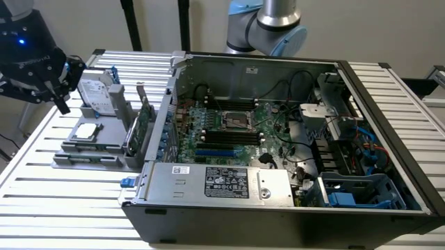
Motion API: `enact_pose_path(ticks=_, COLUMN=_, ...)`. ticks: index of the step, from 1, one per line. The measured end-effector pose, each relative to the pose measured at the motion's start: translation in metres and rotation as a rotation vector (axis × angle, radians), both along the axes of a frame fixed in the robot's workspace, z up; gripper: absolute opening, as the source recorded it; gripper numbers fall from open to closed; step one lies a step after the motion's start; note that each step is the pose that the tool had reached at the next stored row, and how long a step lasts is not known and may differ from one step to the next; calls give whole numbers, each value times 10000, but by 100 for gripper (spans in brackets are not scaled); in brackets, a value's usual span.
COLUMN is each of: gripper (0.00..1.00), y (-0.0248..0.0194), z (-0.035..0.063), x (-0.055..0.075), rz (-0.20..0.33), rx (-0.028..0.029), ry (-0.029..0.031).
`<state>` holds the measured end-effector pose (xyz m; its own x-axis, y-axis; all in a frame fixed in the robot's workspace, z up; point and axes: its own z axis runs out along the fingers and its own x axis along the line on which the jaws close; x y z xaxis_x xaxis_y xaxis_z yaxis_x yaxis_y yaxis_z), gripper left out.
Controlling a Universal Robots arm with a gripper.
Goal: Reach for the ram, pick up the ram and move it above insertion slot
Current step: 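Pick up the ram and move it above insertion slot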
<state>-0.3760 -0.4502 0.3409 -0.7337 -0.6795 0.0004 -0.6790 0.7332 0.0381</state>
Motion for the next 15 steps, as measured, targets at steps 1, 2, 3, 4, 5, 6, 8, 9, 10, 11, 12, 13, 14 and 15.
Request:
enact_pose_path(ticks=1, gripper=11, y=0, z=-2, x=0, rz=180, rx=0, ry=-2)
enact_pose_path(ticks=2, gripper=11, y=0, z=-5, x=0, rz=376, rx=0, ry=-5)
enact_pose_path(ticks=3, gripper=11, y=0, z=-7, x=0, rz=557, rx=0, ry=-7)
enact_pose_path(ticks=4, gripper=11, y=0, z=-9, x=0, rz=734, rx=0, ry=-10)
enact_pose_path(ticks=5, gripper=11, y=0, z=-11, x=0, rz=915, rx=1, ry=-13)
enact_pose_path(ticks=6, gripper=11, y=0, z=-13, x=0, rz=1094, rx=0, ry=-15)
enact_pose_path(ticks=8, gripper=11, y=0, z=-18, x=0, rz=1454, rx=0, ry=-20)
enact_pose_path(ticks=9, gripper=11, y=0, z=-20, x=0, rz=1634, rx=0, ry=-22)
enact_pose_path(ticks=10, gripper=11, y=0, z=-22, x=0, rz=1825, rx=0, ry=-24)
enact_pose_path(ticks=11, gripper=11, y=0, z=-25, x=0, rz=2004, rx=1, ry=-27)
enact_pose_path(ticks=12, gripper=11, y=0, z=-27, x=0, rz=2185, rx=0, ry=-29)
enact_pose_path(ticks=13, gripper=11, y=0, z=-29, x=0, rz=2364, rx=0, ry=-31)
enact_pose_path(ticks=14, gripper=11, y=0, z=-31, x=0, rz=2544, rx=0, ry=-33)
enact_pose_path(ticks=15, gripper=11, y=0, z=-33, x=0, rz=2724, rx=0, ry=-36)
